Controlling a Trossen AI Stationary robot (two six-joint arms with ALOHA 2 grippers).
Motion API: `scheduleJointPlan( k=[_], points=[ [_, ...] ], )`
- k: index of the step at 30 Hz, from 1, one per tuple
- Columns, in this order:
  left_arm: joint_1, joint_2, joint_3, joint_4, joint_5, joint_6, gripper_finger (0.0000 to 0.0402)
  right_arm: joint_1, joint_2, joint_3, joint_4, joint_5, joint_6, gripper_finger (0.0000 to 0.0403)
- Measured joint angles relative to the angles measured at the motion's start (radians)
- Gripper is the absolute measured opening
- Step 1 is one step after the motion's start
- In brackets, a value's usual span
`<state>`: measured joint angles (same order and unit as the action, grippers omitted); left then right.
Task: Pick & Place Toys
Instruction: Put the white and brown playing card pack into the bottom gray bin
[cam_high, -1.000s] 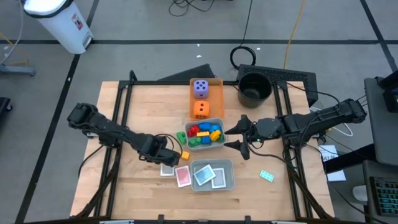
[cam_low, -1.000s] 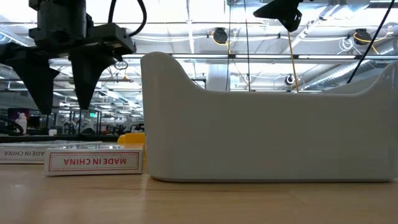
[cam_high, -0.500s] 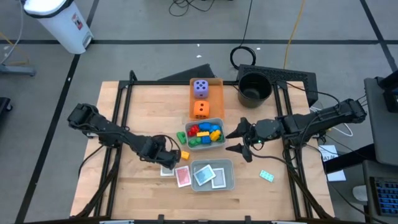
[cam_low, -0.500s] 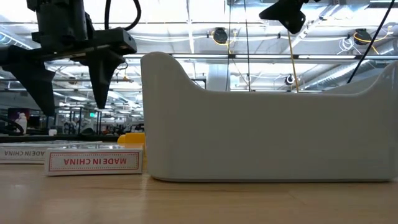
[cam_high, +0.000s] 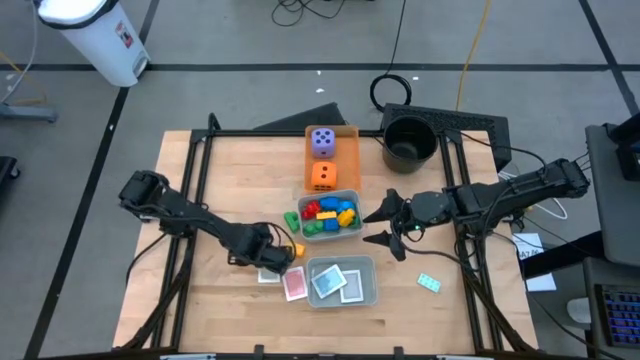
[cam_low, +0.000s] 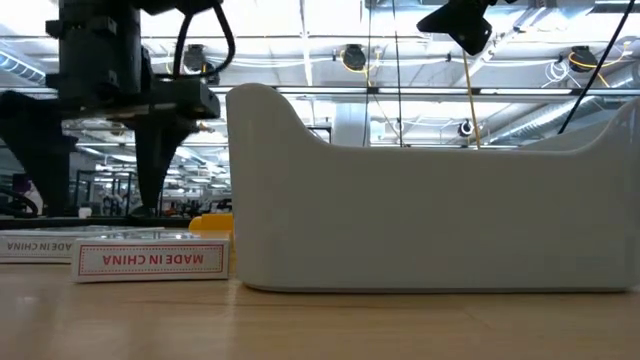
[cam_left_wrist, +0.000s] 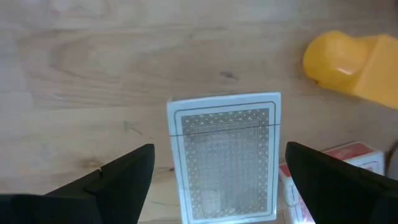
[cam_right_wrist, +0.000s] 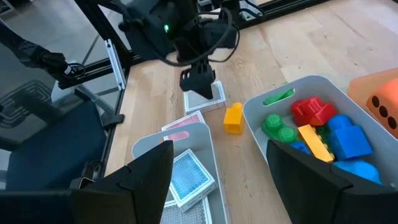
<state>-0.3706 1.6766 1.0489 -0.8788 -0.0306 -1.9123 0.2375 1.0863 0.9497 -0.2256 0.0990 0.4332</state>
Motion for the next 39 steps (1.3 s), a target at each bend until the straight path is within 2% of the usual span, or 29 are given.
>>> scheduleJointPlan(
  k=[13, 21, 29, 39],
  points=[
    [0.002, 0.111, 0.000, 0.106, 0.039, 0.015, 0.0367, 0.000, 0.000, 0.000, -0.006, 0.000, 0.009, 0.0251],
    [0.014, 0.119, 0.002, 0.125, 0.058, 0.033, 0.0366, 0.000, 0.000, 0.000, -0.013, 0.000, 0.019, 0.0251],
    [0.042, 0.120, 0.002, 0.124, 0.085, 0.049, 0.0301, 0.000, 0.000, 0.000, -0.014, 0.000, 0.017, 0.0251],
    [0.057, 0.085, 0.001, 0.083, 0.061, 0.157, 0.0311, 0.000, 0.000, 0.000, -0.014, 0.000, 0.016, 0.0251]
  ],
)
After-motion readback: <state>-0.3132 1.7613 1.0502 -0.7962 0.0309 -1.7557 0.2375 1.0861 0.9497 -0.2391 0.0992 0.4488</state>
